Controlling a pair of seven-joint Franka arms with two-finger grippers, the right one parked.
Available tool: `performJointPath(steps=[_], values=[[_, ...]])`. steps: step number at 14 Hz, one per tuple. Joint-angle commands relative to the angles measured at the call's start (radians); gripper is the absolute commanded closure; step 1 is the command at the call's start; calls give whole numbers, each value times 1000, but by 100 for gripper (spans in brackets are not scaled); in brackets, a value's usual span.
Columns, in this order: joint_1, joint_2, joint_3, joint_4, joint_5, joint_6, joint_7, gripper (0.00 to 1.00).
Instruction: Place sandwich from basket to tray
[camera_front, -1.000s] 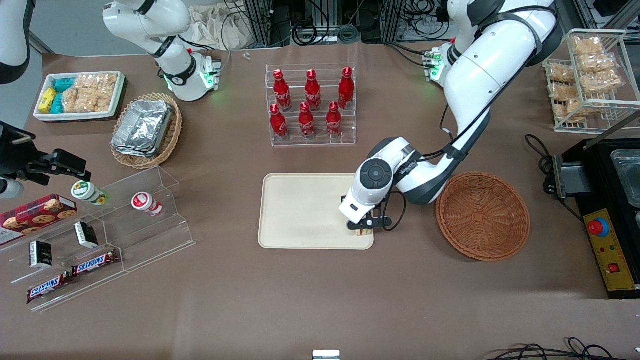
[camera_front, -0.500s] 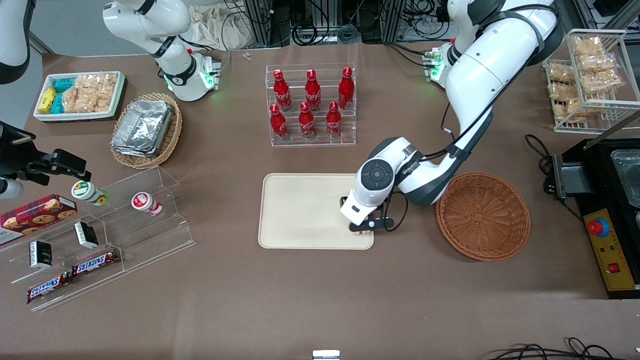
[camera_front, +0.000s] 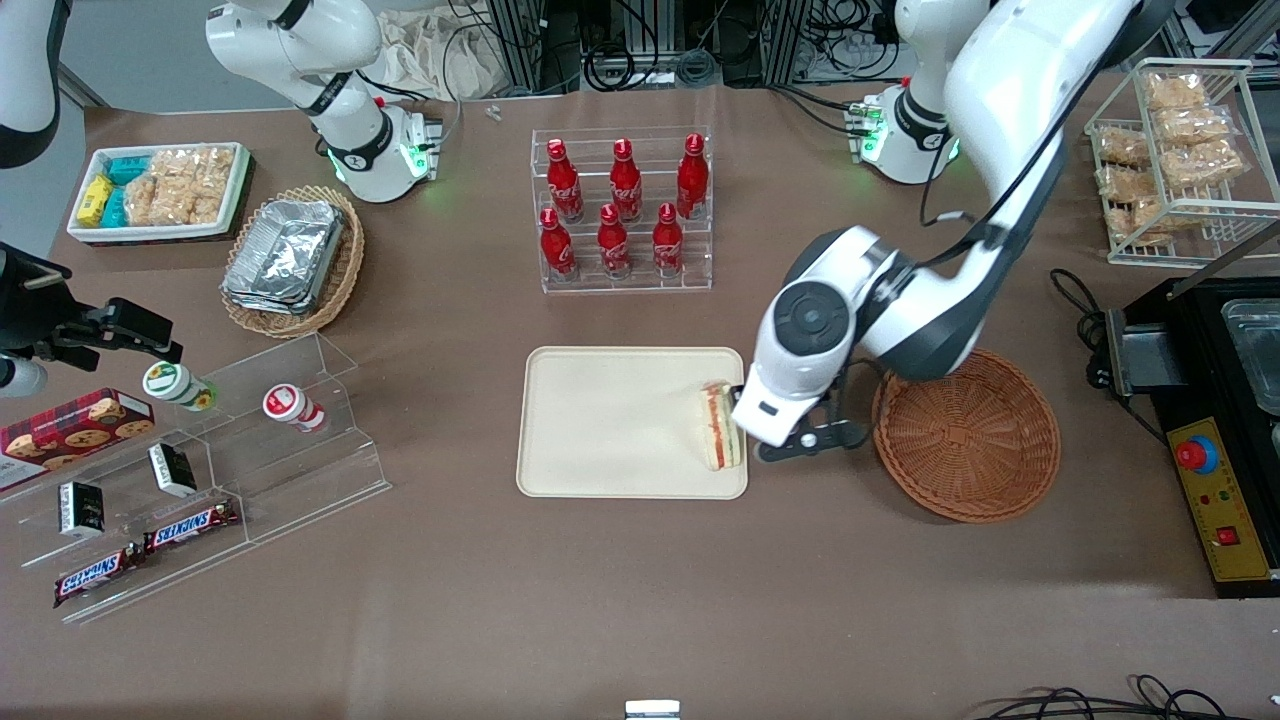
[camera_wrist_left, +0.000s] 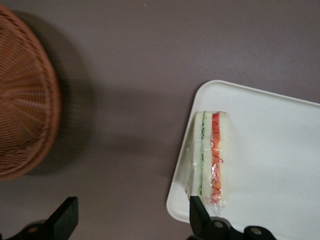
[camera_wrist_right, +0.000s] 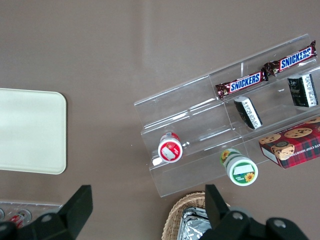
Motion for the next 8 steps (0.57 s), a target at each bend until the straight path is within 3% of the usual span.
performJointPath(steps=[1, 3, 8], values=[[-7, -155, 120, -62, -120, -66, 153, 0], [-3, -267, 200, -135, -185, -75, 290, 0], [2, -480, 379, -301, -245, -107, 644, 0]])
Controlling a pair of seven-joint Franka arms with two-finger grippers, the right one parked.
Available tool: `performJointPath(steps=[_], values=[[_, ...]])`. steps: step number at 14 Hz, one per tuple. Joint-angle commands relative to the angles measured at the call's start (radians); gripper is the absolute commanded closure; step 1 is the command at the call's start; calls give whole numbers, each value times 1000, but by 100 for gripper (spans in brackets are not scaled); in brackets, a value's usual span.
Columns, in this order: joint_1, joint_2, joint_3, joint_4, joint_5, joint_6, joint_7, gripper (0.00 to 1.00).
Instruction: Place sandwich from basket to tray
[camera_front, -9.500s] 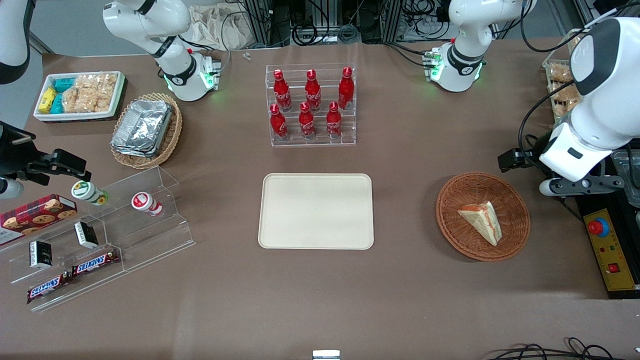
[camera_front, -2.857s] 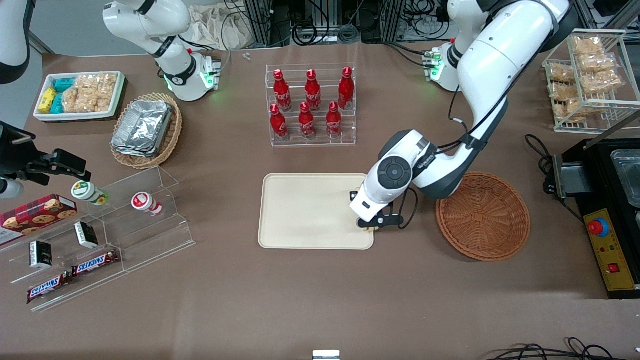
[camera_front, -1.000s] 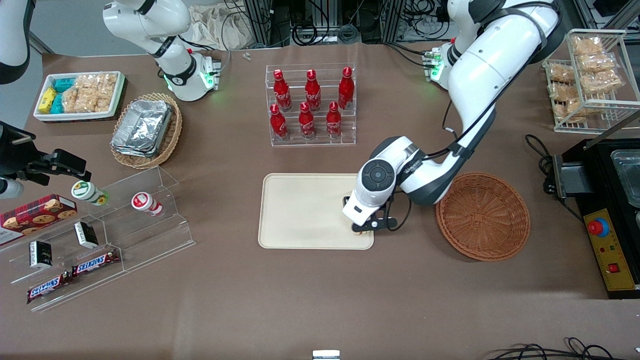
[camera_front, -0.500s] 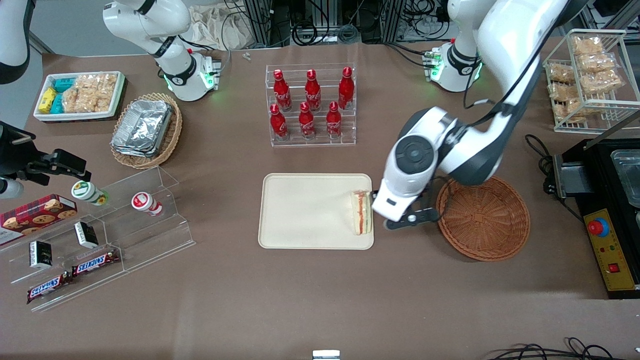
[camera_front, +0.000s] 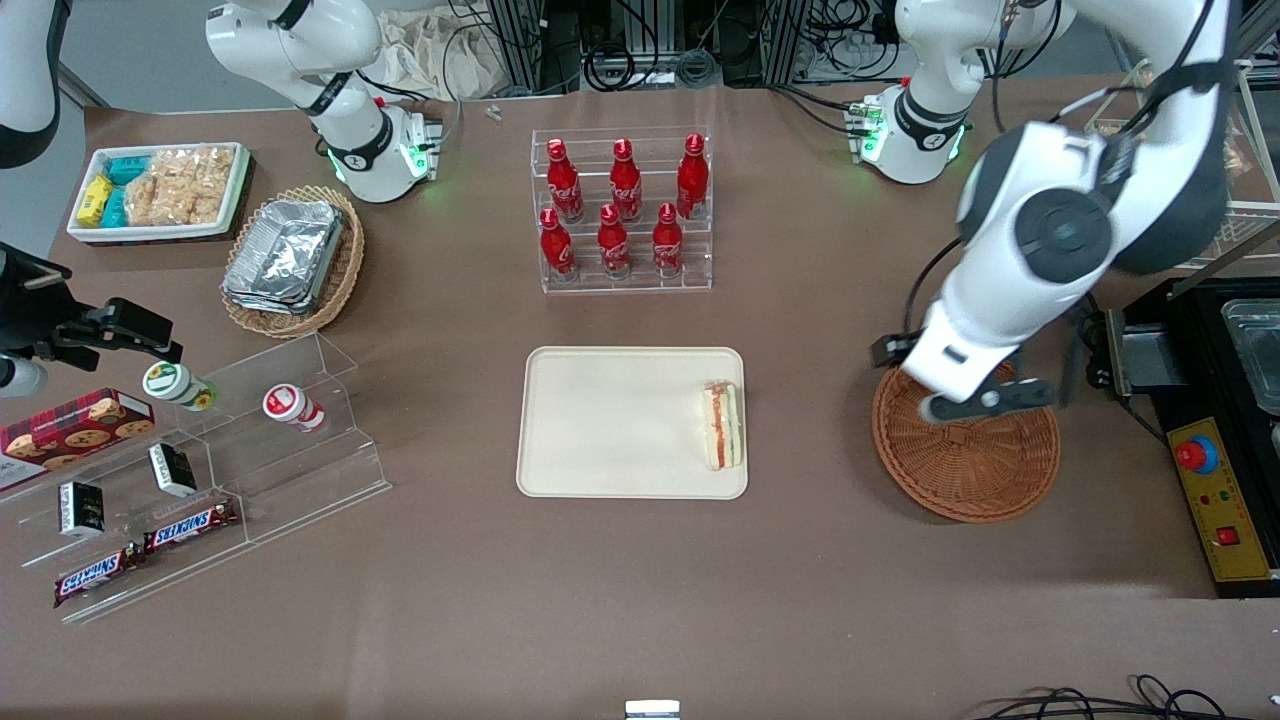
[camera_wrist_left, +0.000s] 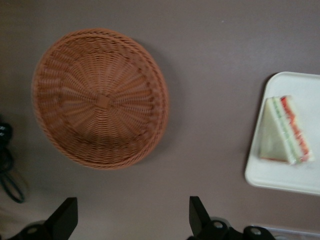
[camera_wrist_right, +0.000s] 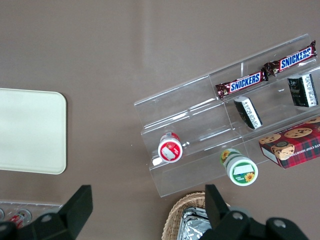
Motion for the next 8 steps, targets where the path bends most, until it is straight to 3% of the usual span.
performJointPath(steps=[1, 4, 8], values=[[-1, -108, 86, -83, -31, -61, 196, 0], [-1, -125, 172, -72, -31, -98, 360, 0], [2, -53, 189, 75, -25, -201, 414, 0]])
